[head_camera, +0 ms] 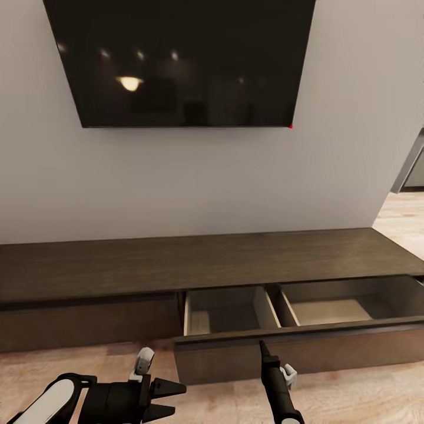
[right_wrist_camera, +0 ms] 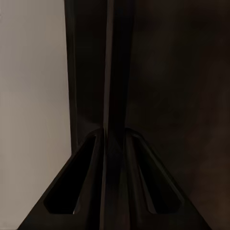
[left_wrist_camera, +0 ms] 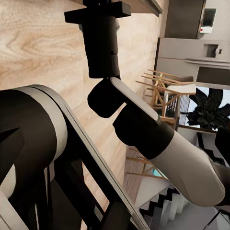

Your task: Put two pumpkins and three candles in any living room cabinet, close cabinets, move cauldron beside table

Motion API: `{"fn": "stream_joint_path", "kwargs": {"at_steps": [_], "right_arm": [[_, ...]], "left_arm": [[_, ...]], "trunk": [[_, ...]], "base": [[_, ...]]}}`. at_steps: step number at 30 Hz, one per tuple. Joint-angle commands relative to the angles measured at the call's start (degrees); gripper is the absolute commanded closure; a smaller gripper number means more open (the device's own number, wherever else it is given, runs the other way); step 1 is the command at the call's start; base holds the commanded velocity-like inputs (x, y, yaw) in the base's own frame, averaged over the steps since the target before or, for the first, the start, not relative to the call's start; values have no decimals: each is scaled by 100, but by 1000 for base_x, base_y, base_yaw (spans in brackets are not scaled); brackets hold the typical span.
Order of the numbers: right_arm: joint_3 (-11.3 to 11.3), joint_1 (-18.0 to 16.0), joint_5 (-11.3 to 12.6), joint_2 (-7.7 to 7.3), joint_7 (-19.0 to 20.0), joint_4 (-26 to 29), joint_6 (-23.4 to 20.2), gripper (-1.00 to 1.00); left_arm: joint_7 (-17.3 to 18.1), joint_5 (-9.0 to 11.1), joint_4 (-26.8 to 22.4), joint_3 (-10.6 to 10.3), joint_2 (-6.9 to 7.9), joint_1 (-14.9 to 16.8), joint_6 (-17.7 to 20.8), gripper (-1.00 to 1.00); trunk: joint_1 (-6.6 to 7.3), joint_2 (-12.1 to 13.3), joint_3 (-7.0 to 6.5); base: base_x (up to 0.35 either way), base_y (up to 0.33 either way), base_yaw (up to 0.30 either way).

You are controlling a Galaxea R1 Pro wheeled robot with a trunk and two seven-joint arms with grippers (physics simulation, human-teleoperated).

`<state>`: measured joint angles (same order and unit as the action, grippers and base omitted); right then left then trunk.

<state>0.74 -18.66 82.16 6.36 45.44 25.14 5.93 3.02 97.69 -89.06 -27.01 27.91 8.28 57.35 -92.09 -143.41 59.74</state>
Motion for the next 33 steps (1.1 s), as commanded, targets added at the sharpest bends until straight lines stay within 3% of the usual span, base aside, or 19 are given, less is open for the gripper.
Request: {"fn": "stream_joint_path", "kwargs": {"at_steps": [1,33], "right_arm": [[198,-6,-69,5,123,7,41,100],[198,-6,-69,5,124,8,47,100]], "left_arm": [[32,-22,3,-8,6,7,4,-100],[32,-22,3,3,8,7,4,-100]], "trunk": [[3,-3,4],[3,-3,4]], "base": [[-45,0,0],[-64,0,0]]}}
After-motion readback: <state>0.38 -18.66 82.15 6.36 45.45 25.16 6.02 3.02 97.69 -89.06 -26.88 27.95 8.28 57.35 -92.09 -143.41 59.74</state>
